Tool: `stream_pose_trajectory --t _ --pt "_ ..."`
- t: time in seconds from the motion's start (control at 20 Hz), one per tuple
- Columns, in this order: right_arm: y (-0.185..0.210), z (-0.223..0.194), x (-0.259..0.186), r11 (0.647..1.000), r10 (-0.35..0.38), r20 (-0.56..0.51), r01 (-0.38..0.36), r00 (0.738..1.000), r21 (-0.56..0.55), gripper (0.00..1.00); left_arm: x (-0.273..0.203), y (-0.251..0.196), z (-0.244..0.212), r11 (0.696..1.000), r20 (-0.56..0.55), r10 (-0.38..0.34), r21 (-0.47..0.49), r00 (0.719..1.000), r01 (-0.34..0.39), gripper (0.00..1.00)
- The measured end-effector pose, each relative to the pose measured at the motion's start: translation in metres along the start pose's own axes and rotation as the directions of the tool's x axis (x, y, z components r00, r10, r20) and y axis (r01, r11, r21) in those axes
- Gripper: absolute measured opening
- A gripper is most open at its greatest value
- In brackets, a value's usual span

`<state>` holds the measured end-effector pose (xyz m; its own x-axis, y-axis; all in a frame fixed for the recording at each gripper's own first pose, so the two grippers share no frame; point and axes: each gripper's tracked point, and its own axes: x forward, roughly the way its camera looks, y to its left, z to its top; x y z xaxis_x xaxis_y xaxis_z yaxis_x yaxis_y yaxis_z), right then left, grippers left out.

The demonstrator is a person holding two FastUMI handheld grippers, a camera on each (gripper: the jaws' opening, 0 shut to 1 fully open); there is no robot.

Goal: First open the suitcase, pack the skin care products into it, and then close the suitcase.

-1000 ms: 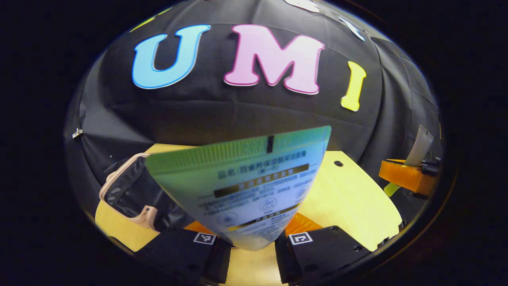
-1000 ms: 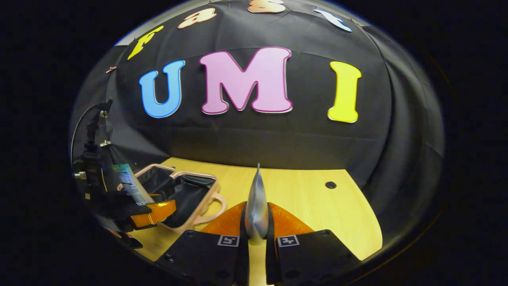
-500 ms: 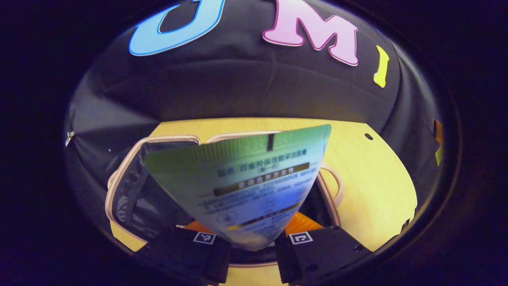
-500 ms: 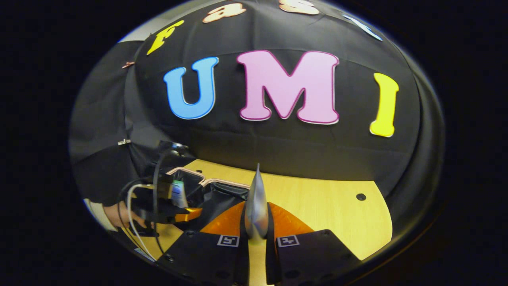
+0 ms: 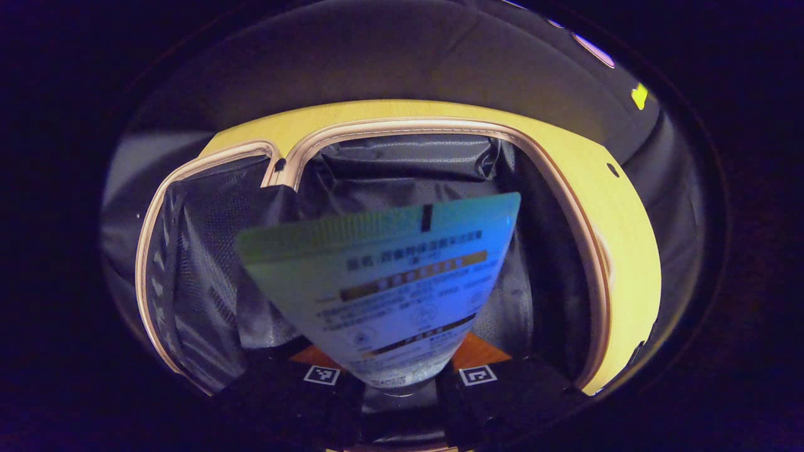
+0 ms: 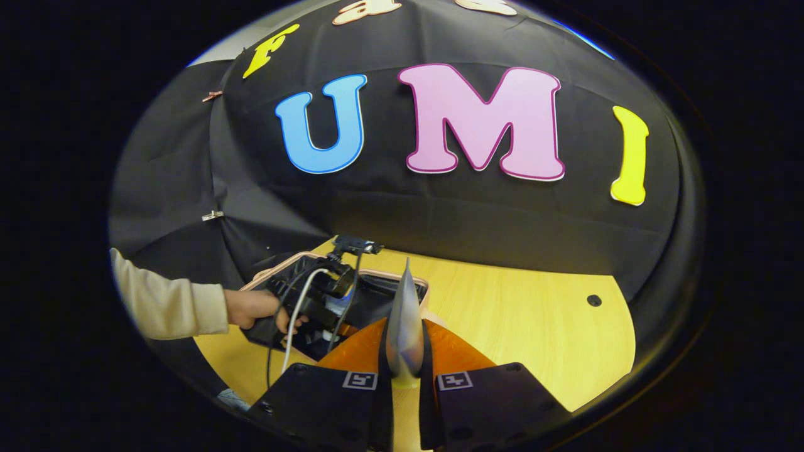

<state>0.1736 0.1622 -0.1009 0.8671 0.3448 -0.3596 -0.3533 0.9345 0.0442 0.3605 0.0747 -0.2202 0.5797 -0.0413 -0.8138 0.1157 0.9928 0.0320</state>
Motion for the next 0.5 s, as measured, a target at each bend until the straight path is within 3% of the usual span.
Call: stream_pose_trajectory --t 0.1,0.25,0.3,0.5 --pt "0.000 0.000 -0.001 1.000 0.003 -0.004 -0.003 1.000 -0.007 0.19 -0.004 -0.001 0.004 0.999 -0.008 0.040 0.006 0.999 -0.040 0.57" --pt "-0.005 0.000 0.001 1.000 -0.001 -0.021 0.002 1.000 0.009 0.19 -0.007 0.003 -0.003 0.995 -0.006 0.077 -0.061 0.997 -0.078 0.60" --pt "-0.007 0.001 0.001 1.000 -0.007 -0.023 0.008 1.000 0.009 0.19 -0.014 0.002 0.001 0.993 0.033 0.074 -0.095 0.997 -0.071 0.76" --pt "0.004 0.010 0.017 0.999 0.025 -0.060 -0.022 0.998 0.041 0.19 -0.094 -0.019 0.017 0.984 0.277 0.004 -0.170 0.961 0.045 0.89"
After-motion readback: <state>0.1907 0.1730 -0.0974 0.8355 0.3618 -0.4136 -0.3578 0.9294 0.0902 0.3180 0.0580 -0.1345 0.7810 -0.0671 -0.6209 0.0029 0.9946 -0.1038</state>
